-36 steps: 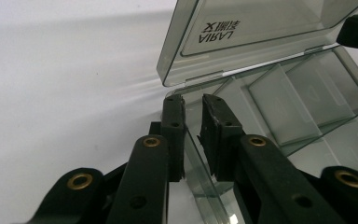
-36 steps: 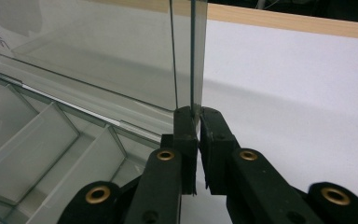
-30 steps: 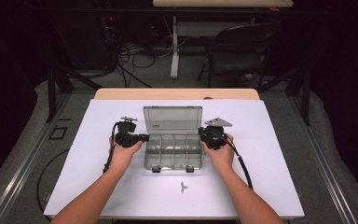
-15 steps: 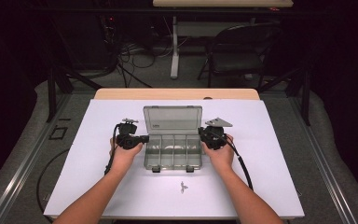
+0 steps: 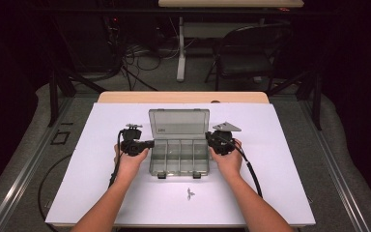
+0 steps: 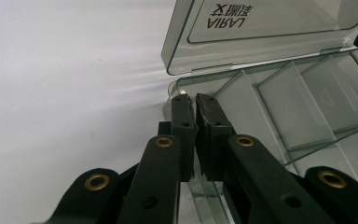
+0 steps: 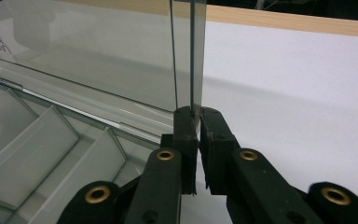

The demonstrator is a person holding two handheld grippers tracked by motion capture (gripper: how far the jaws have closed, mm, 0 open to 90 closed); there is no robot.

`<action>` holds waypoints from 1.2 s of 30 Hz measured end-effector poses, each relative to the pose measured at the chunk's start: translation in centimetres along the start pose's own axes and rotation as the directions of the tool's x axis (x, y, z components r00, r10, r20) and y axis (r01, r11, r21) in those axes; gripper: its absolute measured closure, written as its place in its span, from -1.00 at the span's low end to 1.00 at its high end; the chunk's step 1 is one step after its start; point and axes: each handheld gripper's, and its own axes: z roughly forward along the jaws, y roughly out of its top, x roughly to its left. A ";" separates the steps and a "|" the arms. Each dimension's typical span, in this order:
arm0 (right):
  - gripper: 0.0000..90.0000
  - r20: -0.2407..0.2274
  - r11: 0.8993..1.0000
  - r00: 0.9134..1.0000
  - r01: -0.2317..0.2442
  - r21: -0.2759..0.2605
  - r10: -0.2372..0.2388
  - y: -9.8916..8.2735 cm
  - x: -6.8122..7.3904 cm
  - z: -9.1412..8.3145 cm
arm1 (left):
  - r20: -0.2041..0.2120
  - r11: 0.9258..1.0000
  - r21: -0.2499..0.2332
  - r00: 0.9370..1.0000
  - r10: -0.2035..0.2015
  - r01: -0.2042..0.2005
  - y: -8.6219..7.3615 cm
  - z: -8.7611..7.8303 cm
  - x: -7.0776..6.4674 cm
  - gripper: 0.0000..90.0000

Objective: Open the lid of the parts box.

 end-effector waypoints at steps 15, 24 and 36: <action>0.90 0.001 1.000 1.000 -0.014 -0.011 0.014 -0.1 0.0 -0.1 | -0.039 1.000 -0.014 0.999 0.007 -0.007 -0.2 0.1 -0.6 0.94; 0.89 0.009 0.999 1.000 0.006 -0.038 -0.005 0.3 0.1 -0.3 | -0.041 1.000 -0.026 0.999 0.002 -0.003 -0.3 0.1 -0.6 0.94; 0.91 0.008 0.999 0.999 -0.051 -0.012 0.051 0.6 -0.1 0.1 | -0.036 0.999 -0.032 0.999 -0.005 0.004 -0.4 0.1 -0.5 0.94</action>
